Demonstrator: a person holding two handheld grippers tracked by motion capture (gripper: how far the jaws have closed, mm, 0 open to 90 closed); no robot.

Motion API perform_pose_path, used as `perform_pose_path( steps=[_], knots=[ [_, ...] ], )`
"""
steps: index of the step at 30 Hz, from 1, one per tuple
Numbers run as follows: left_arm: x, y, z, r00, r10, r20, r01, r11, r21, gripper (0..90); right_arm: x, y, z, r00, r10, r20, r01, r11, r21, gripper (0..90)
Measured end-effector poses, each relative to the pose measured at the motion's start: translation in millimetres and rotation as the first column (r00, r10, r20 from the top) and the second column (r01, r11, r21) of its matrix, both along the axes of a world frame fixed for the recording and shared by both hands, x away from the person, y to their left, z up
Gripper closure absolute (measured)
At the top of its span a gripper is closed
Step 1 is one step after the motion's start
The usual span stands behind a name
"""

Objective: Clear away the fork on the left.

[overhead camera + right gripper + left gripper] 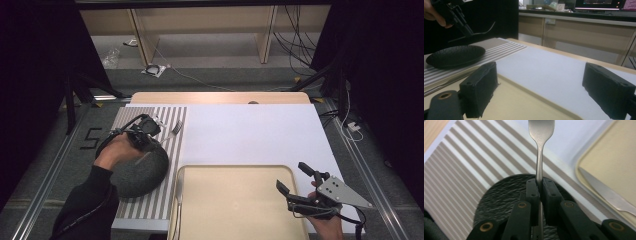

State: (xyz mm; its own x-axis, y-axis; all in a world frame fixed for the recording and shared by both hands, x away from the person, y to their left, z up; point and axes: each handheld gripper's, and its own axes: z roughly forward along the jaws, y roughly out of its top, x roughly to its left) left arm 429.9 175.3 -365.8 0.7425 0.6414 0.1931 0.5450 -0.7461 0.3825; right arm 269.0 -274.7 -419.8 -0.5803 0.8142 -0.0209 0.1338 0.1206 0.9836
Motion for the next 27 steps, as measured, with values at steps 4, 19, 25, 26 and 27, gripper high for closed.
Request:
perform_pose_path(
  steps=[4, 19, 25, 26, 27],
  knots=[
    [-11.8, -8.7, -4.9, 0.9998, -0.016, 0.01, 0.016, 0.9998, -0.013, 83.8, -0.3, 0.1, 0.1, 1.0, 0.002, 0.0, -0.002, 1.0, 0.0, 13.6],
    [-54.5, -31.6, -12.3, 0.996, -0.083, 0.032, 0.085, 0.9946, -0.06, 83.8, -0.7, 2.0, -0.1, 1.0, 0.005, -0.001, -0.005, 1.0, -0.001, 13.6],
    [-64.9, -44.2, -16.4, 0.9938, -0.11, 0.02, 0.111, 0.9921, -0.058, 83.8, -1.1, 1.7, 0.3, 1.0, 0.005, 0.0, -0.005, 1.0, -0.003, 13.6],
    [-66.9, -46.3, -16.6, 0.9934, -0.113, 0.02, 0.114, 0.9916, -0.06, 83.8, -1.3, 1.4, 0.5, 1.0, 0.002, 0.0, -0.002, 1.0, -0.005, 13.6],
    [-71.0, -50.4, -17.0, 0.9922, -0.124, 0.017, 0.124, 0.9902, -0.064, 83.8, -0.9, 1.0, 0.3, 1.0, 0.003, 0.002, -0.003, 1.0, -0.002, 13.6]
  ],
)
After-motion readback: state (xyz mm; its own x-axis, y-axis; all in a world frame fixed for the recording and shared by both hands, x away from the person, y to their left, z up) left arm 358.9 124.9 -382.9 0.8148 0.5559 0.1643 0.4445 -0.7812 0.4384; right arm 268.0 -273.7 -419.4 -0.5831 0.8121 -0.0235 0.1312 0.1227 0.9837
